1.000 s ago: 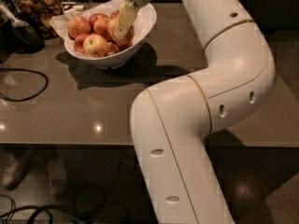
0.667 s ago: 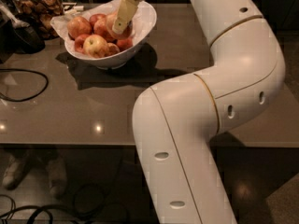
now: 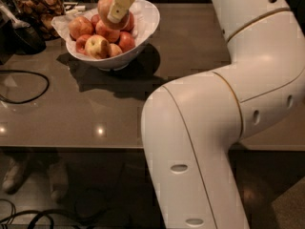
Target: Pick apple from white bowl
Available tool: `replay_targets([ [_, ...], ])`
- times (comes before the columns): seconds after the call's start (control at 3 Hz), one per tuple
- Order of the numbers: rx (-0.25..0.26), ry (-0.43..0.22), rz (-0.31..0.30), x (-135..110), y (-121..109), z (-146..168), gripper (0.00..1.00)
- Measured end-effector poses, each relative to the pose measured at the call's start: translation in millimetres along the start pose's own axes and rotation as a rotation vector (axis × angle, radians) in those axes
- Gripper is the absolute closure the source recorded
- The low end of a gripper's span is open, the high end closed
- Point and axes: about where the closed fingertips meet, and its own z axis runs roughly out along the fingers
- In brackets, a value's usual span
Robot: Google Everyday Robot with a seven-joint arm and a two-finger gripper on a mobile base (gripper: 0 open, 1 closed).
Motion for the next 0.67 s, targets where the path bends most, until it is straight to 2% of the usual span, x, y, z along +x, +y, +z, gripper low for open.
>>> replay_targets([
  [0.33,-0.003,-0.06,-0.054,-23.2,16.7,-24.5,1.0],
  [0.67,0.013,-0.071,-0.052,-26.8,11.3,-21.4,1.0],
])
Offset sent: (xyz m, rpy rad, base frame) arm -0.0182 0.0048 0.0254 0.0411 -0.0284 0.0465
